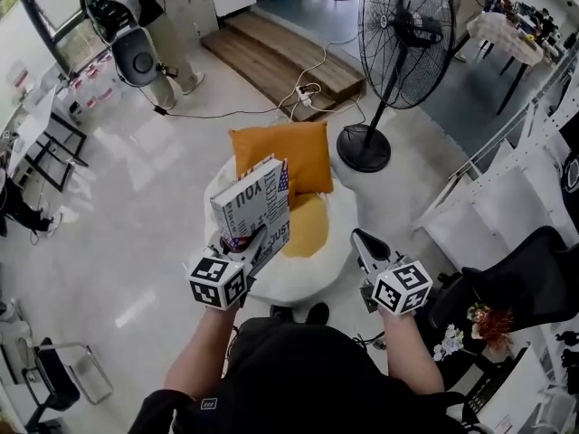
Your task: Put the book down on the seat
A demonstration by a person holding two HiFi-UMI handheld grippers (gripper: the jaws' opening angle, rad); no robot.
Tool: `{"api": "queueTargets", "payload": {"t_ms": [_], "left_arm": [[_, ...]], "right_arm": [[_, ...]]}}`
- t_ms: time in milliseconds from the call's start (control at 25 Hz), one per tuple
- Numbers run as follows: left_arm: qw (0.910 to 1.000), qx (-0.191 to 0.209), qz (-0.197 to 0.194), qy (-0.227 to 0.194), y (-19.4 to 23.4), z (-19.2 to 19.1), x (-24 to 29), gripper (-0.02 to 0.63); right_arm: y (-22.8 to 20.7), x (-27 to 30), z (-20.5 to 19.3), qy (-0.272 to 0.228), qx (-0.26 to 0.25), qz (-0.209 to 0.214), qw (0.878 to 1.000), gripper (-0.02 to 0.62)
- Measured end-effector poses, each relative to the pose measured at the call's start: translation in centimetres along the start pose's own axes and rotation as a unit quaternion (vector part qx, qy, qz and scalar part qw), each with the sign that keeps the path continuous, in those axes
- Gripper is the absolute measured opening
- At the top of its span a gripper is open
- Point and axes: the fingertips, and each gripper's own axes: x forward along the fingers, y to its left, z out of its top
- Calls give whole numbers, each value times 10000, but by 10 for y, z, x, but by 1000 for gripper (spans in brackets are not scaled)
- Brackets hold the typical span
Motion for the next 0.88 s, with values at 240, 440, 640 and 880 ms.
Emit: {"api": "queueTargets", "payload": {"t_ms": [240, 440, 640, 880], "left_arm": [[9994, -347, -45, 64, 35, -20, 1, 160], [9989, -395, -165, 187, 61, -37, 5, 160], [9976, -487, -342, 364, 65, -52, 19, 160], [9955, -518, -485, 629, 55, -81, 64, 160]], "right_arm": [[18, 28, -3, 292, -119, -16, 9995, 8], [34, 45, -11, 377, -119, -148, 9991, 8], [32, 53, -31, 545, 37, -288, 9981, 8], [-1, 61, -62, 624, 168, -346, 9973, 8]]}}
